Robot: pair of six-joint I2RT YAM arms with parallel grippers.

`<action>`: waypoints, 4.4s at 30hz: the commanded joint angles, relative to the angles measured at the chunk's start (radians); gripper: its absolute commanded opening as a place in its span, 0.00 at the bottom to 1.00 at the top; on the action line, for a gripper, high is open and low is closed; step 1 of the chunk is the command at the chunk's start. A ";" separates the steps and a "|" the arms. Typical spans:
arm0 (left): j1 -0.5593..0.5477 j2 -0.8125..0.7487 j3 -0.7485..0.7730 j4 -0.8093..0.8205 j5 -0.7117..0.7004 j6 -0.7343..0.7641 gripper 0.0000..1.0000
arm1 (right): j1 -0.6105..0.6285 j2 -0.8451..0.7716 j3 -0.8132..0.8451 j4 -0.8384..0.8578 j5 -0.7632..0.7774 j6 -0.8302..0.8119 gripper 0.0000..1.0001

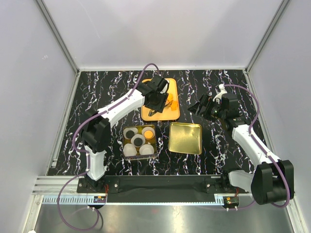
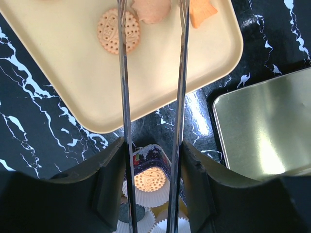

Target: Pack the cookies

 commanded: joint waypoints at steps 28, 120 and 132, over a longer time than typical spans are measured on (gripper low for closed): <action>0.003 -0.029 0.118 -0.027 0.006 0.021 0.36 | 0.002 -0.019 0.028 0.028 -0.008 -0.013 1.00; -0.293 -0.896 -0.405 -0.265 -0.188 -0.173 0.45 | 0.008 0.004 0.036 0.037 -0.005 -0.013 1.00; -0.080 -0.402 -0.169 -0.078 -0.169 -0.019 0.45 | 0.008 0.000 0.034 0.031 -0.017 -0.015 1.00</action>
